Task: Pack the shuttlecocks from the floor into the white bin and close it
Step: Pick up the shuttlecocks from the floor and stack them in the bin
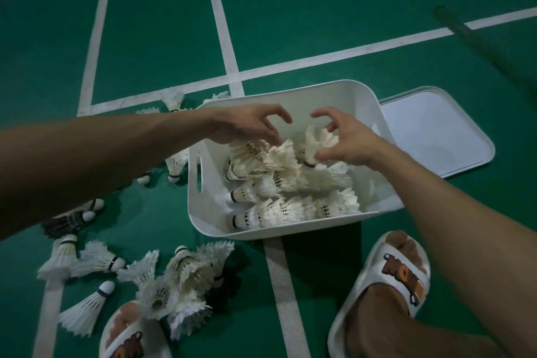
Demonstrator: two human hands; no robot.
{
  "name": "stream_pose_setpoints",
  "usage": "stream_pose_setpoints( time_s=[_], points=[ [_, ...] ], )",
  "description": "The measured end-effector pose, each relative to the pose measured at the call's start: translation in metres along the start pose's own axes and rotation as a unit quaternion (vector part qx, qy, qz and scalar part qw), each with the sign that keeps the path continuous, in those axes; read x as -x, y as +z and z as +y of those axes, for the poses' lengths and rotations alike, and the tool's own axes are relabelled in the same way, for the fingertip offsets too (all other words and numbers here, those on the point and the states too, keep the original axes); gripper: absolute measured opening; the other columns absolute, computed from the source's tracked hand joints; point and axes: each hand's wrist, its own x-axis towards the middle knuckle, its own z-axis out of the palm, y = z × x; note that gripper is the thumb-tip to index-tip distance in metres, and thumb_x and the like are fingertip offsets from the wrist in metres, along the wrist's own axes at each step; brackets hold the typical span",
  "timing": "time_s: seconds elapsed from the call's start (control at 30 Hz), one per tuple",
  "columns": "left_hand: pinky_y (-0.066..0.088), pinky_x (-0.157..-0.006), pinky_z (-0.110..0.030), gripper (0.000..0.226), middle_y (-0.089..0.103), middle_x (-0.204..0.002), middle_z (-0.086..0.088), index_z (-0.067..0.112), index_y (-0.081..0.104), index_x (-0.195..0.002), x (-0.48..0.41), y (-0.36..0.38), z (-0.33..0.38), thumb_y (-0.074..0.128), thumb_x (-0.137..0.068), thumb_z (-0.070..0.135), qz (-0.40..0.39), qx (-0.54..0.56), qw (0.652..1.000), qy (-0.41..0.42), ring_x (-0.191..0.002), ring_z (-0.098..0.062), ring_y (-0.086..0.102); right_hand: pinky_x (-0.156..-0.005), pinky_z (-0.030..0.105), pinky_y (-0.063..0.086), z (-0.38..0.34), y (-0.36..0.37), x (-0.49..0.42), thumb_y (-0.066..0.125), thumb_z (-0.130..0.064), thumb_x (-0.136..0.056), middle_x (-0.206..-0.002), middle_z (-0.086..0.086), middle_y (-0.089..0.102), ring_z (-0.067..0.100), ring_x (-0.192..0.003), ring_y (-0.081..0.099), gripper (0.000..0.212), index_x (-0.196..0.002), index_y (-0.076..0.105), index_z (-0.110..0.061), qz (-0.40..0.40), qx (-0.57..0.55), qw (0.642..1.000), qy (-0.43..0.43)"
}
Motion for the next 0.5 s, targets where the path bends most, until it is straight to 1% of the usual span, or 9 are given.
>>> stream_pose_setpoints(
  time_s=[0.07, 0.1, 0.17, 0.2, 0.23, 0.3, 0.33, 0.37, 0.5],
  points=[
    [0.045, -0.099, -0.036, 0.043, 0.060, -0.121, -0.009, 0.021, 0.048, -0.130, -0.001, -0.004, -0.005, 0.061, -0.091, 0.012, -0.012, -0.035, 0.999, -0.024, -0.106, -0.017, 0.059, -0.060, 0.032, 0.056, 0.009, -0.004, -0.002, 0.073, -0.005, -0.074, -0.119, 0.004, 0.047, 0.018, -0.077, 0.060, 0.068, -0.131, 0.047, -0.032, 0.041, 0.021, 0.998, 0.031],
    [0.044, -0.099, -0.035, 0.041, 0.060, -0.122, -0.008, 0.019, 0.049, -0.130, -0.002, -0.004, -0.006, 0.061, -0.091, 0.012, -0.023, -0.046, 0.998, -0.034, -0.108, -0.018, 0.058, -0.058, 0.032, 0.056, 0.013, -0.004, -0.004, 0.073, -0.004, -0.073, -0.120, 0.005, 0.049, 0.021, -0.080, 0.060, 0.067, -0.130, 0.050, -0.029, 0.055, 0.026, 0.997, 0.044],
    [0.047, -0.090, -0.028, 0.040, 0.059, -0.122, -0.008, 0.017, 0.050, -0.130, -0.004, -0.003, -0.009, 0.061, -0.091, 0.013, -0.031, -0.063, 0.997, -0.043, -0.108, -0.019, 0.058, -0.051, 0.026, 0.051, 0.020, 0.001, -0.008, 0.077, -0.002, -0.070, -0.122, 0.007, 0.053, 0.025, -0.088, 0.060, 0.068, -0.129, 0.052, -0.024, 0.071, 0.017, 0.996, 0.061],
    [0.047, -0.084, -0.025, 0.040, 0.059, -0.122, -0.008, 0.016, 0.050, -0.129, -0.005, -0.002, -0.010, 0.061, -0.091, 0.013, -0.027, -0.069, 0.996, -0.043, -0.106, -0.018, 0.059, -0.051, 0.025, 0.049, 0.022, 0.005, -0.010, 0.080, -0.004, -0.069, -0.123, 0.006, 0.054, 0.026, -0.091, 0.061, 0.069, -0.129, 0.052, -0.024, 0.075, 0.007, 0.995, 0.064],
    [0.047, -0.080, -0.023, 0.038, 0.059, -0.120, -0.007, 0.015, 0.051, -0.128, -0.006, -0.002, -0.011, 0.061, -0.091, 0.013, -0.020, -0.072, 0.996, -0.043, -0.103, -0.017, 0.059, -0.054, 0.027, 0.052, 0.024, 0.010, -0.011, 0.083, -0.007, -0.068, -0.124, 0.005, 0.055, 0.026, -0.093, 0.062, 0.070, -0.128, 0.052, -0.024, 0.077, -0.003, 0.995, 0.066],
    [0.047, -0.079, -0.023, 0.034, 0.059, -0.118, -0.006, 0.013, 0.053, -0.125, -0.008, -0.002, -0.013, 0.060, -0.092, 0.011, -0.007, -0.073, 0.996, -0.041, -0.100, -0.015, 0.059, -0.073, 0.038, 0.057, 0.028, 0.019, -0.013, 0.087, -0.017, -0.067, -0.126, 0.004, 0.058, 0.025, -0.097, 0.063, 0.070, -0.127, 0.052, -0.024, 0.074, -0.010, 0.995, 0.065],
    [0.048, -0.081, -0.024, 0.032, 0.059, -0.116, -0.006, 0.012, 0.054, -0.124, -0.008, -0.003, -0.015, 0.059, -0.092, 0.010, -0.002, -0.075, 0.996, -0.039, -0.099, -0.015, 0.059, -0.083, 0.042, 0.056, 0.028, 0.022, -0.015, 0.087, -0.019, -0.067, -0.128, 0.006, 0.058, 0.025, -0.099, 0.063, 0.070, -0.127, 0.051, -0.023, 0.069, -0.003, 0.996, 0.062],
    [0.048, -0.081, -0.024, 0.030, 0.059, -0.114, -0.005, 0.011, 0.055, -0.122, -0.008, -0.003, -0.016, 0.058, -0.092, 0.010, 0.001, -0.076, 0.996, -0.038, -0.098, -0.015, 0.059, -0.089, 0.043, 0.053, 0.027, 0.025, -0.015, 0.086, -0.021, -0.068, -0.130, 0.007, 0.058, 0.025, -0.102, 0.062, 0.071, -0.128, 0.050, -0.022, 0.064, 0.006, 0.996, 0.061],
    [0.047, -0.079, -0.023, 0.024, 0.060, -0.108, -0.004, 0.012, 0.058, -0.116, -0.007, -0.006, -0.020, 0.059, -0.092, 0.012, 0.021, -0.082, 0.996, -0.034, -0.096, -0.015, 0.059, -0.097, 0.043, 0.049, 0.019, 0.031, -0.021, 0.087, -0.024, -0.066, -0.135, 0.009, 0.054, 0.025, -0.111, 0.059, 0.080, -0.133, 0.044, -0.020, 0.037, -0.002, 0.997, 0.062]
  ],
)
